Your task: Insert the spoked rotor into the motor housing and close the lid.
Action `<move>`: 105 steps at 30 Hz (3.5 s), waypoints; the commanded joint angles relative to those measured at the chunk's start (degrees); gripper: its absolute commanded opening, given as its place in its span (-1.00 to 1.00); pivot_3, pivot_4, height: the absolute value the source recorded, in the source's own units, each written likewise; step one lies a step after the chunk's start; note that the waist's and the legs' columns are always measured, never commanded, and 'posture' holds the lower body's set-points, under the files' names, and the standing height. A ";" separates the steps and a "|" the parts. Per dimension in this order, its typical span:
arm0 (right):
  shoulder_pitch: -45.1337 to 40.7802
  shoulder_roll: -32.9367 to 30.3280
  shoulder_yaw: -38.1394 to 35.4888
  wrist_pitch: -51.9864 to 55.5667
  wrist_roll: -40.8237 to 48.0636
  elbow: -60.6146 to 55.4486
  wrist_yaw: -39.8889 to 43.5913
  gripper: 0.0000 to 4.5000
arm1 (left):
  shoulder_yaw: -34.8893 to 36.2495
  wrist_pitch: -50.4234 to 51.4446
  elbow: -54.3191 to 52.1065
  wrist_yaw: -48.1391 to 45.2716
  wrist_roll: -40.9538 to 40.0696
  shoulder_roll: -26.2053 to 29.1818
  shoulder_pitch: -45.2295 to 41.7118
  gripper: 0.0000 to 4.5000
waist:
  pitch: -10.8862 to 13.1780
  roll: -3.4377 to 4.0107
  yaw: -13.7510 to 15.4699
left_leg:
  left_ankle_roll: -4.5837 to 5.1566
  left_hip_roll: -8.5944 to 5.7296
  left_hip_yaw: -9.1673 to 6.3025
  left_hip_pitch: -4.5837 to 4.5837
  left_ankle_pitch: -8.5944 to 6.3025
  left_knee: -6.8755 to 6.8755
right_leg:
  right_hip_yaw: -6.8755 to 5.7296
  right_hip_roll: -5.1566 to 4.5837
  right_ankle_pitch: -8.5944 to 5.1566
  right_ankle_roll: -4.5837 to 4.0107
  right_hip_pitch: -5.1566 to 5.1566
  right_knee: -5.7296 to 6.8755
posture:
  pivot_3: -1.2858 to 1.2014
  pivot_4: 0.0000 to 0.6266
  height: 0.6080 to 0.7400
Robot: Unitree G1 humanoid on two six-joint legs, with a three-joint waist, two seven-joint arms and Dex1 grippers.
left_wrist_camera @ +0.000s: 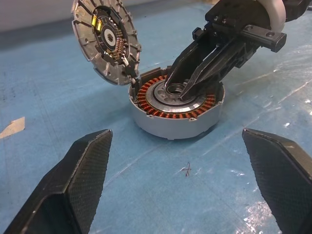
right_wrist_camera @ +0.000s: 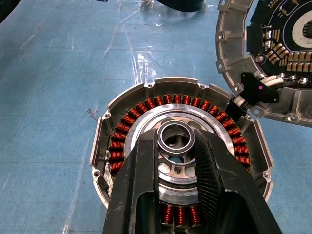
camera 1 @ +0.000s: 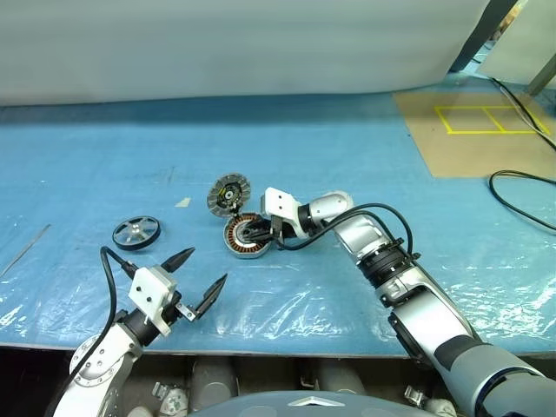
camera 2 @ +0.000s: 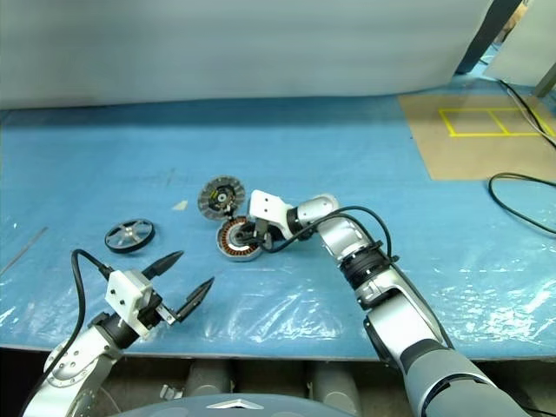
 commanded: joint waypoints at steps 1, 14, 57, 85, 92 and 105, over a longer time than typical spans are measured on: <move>-0.64 0.10 -0.61 -0.27 -0.29 0.51 -0.70 -0.72 | -0.04 -0.20 -1.29 -0.04 -0.12 0.44 -0.19 1.00 | 0.00 0.00 0.00 | 0.00 0.00 0.00 0.00 0.00 0.00 | 0.00 0.00 0.00 0.00 0.01 0.00 | 0.03 -0.52 1.00; -0.03 0.02 -0.47 -0.12 -0.29 0.11 -0.98 -0.72 | -0.19 0.60 -1.08 -0.35 -0.26 0.67 -1.76 1.00 | 0.00 0.00 0.02 | 0.00 0.01 0.00 0.00 0.00 0.09 | 0.01 0.00 0.00 0.00 0.02 0.09 | 0.03 -0.52 1.00; -0.11 -2.01 -0.47 1.36 -1.84 0.38 -2.70 -0.72 | -0.15 0.79 0.82 -2.64 -0.88 1.35 -4.78 1.00 | 0.00 0.00 0.19 | 0.00 -0.01 -0.03 0.01 0.00 0.33 | 0.04 -0.05 0.00 -0.01 0.04 0.42 | 0.03 -0.52 1.00; 0.50 0.04 -1.45 1.21 1.56 -1.61 -0.94 -0.72 | -0.30 0.93 0.93 -2.73 -0.67 1.25 -4.57 1.00 | 0.00 0.00 0.03 | 0.00 0.00 -0.01 0.02 -0.01 0.37 | 0.07 -0.04 -0.02 -0.01 -0.10 0.51 | 0.03 -0.52 1.00; 0.52 -0.31 -1.14 1.31 1.01 -1.31 -1.00 -0.72 | -0.22 1.25 0.97 -2.70 -0.72 1.35 -4.97 1.00 | 0.00 0.00 0.04 | 0.00 0.00 -0.02 0.00 -0.01 0.32 | 0.07 -0.04 -0.02 -0.01 -0.16 0.46 | 0.03 -0.52 1.00; 0.49 0.20 -0.99 1.23 1.08 -1.55 -1.08 -0.72 | -0.50 1.45 0.99 -2.57 -0.58 1.24 -5.06 1.00 | 0.01 0.00 0.02 | 0.00 0.00 -0.01 0.01 -0.01 0.32 | 0.07 -0.04 -0.02 -0.01 -0.16 0.46 | 0.03 -0.52 1.00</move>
